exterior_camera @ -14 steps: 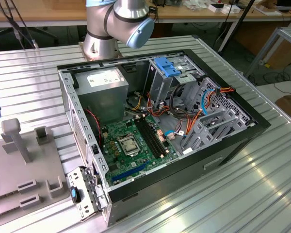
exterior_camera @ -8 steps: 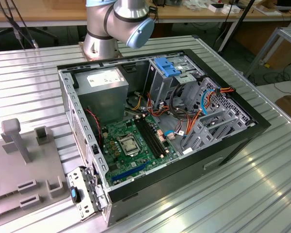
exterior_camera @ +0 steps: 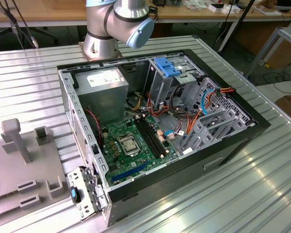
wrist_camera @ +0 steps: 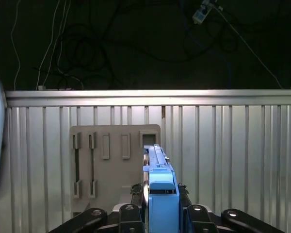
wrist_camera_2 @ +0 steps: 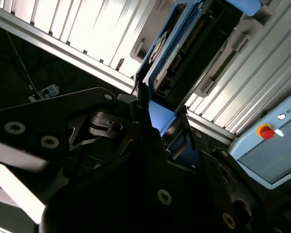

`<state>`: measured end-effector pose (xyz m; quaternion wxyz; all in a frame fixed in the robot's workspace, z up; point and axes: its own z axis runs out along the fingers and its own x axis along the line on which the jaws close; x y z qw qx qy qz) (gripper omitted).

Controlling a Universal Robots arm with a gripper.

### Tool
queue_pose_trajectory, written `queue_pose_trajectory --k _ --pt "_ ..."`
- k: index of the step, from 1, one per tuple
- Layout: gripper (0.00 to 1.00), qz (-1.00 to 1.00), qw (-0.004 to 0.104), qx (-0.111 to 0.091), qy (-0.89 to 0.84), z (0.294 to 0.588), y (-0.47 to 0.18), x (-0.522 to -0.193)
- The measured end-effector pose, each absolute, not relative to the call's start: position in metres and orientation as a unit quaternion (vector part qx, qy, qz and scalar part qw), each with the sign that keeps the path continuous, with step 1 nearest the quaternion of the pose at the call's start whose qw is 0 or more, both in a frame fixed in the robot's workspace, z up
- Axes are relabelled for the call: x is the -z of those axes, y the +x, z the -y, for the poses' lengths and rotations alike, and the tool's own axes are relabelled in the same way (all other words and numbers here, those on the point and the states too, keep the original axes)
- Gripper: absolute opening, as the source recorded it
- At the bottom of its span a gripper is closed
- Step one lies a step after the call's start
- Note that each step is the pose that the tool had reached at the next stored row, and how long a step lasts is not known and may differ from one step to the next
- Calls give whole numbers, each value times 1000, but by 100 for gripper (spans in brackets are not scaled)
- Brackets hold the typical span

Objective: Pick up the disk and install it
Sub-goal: 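Pick up the disk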

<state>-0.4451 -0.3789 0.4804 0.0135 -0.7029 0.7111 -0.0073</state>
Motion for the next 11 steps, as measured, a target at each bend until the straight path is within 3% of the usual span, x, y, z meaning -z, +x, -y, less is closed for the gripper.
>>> queue_pose_trajectory --k 5,11 --pt "37 -711 13 7 -703 379 -445 -508" --pt "37 -711 14 7 -703 379 -441 -508"
